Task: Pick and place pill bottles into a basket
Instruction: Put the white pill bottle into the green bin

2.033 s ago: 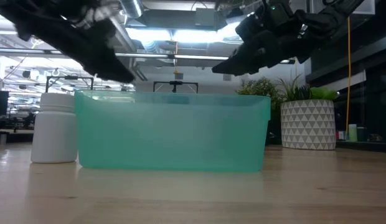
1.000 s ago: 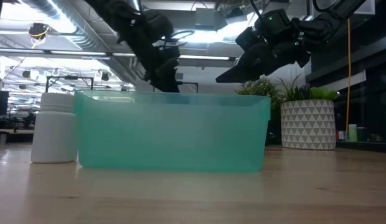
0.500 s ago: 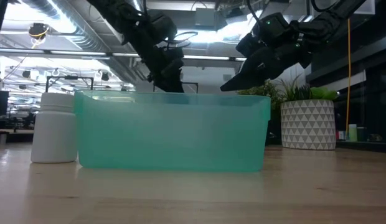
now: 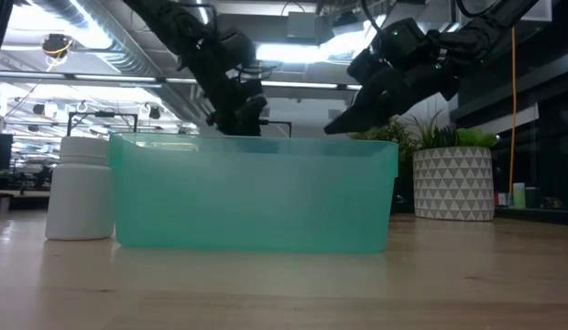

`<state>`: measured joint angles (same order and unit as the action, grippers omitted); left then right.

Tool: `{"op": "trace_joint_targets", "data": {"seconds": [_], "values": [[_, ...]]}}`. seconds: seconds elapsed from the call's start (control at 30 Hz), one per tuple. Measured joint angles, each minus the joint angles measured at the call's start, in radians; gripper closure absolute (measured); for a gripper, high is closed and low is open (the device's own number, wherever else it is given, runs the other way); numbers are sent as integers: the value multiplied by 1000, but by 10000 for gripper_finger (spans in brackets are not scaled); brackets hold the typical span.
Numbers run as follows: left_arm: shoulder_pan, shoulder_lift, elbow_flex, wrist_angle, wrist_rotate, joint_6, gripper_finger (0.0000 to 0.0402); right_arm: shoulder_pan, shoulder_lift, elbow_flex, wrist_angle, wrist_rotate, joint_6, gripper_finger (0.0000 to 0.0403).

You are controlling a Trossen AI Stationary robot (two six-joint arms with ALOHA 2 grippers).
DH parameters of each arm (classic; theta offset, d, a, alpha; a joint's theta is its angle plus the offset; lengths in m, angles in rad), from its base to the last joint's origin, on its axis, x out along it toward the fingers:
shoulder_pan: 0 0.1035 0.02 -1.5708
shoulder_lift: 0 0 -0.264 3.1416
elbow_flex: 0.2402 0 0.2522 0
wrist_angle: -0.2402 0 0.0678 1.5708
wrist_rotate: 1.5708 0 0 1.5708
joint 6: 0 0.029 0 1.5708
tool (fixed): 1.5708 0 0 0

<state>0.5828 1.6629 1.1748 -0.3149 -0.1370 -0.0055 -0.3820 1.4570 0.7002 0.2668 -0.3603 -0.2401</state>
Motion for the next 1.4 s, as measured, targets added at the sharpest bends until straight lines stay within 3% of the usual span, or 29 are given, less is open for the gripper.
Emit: {"op": "trace_joint_targets", "data": {"seconds": [0.37,1.4], "values": [[5,117,0,29,-2,35,150,0,0,0,39,0,-32,385],[22,198,-2,129,1,53,150,0,0,0,37,0,-33,385]]}}
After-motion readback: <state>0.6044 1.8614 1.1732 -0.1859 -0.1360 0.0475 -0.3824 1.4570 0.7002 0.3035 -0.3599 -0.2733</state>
